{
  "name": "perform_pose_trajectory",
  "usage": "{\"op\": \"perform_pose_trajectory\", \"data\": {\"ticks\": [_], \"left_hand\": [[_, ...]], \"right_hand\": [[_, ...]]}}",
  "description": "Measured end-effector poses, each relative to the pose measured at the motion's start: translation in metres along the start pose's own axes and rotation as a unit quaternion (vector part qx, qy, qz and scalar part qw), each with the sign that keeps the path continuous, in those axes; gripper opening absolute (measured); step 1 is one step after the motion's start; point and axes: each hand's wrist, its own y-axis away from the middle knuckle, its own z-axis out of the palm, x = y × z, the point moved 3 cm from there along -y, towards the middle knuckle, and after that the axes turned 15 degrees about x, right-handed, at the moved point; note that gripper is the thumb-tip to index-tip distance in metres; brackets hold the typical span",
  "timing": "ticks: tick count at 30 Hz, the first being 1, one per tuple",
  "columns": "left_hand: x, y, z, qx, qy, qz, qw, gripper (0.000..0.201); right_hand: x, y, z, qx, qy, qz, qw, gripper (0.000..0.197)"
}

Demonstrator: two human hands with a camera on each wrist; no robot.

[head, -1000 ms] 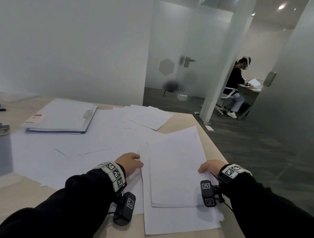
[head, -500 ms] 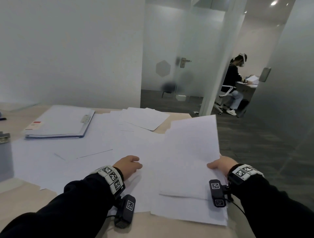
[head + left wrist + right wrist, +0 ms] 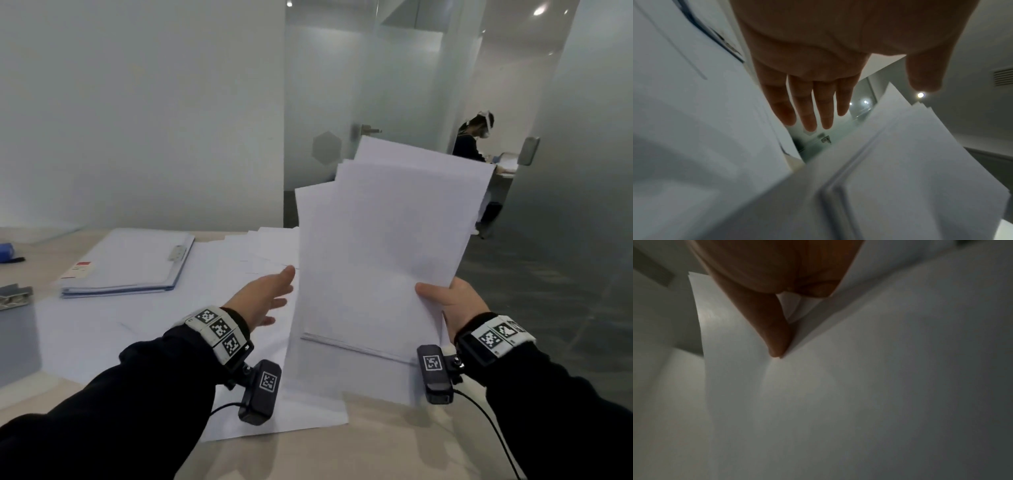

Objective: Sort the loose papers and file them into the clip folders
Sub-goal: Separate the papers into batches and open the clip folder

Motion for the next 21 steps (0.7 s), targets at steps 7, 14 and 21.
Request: {"op": "perform_pose_trajectory", "data": {"ticks": [7, 14, 21], "left_hand": [[0.029, -0.010, -0.027, 0.104, 0.129, 0.112, 0.980, 0.025], [0.013, -0.002, -0.039, 0.115, 0.161, 0.115, 0.974, 0.037], [0.013, 0.004, -0.023, 0.112, 0.132, 0.145, 0.974, 0.029]], "right_hand": [[-0.026, 0.026, 0.058, -0.105, -0.026, -0.046, 0.993, 0.018], [-0.008, 0.038, 0.077, -0.098, -0.036, -0.021, 0.994, 0.017], [-0.013, 0.041, 0.080, -0.066, -0.062, -0.078, 0.993, 0.029]]}}
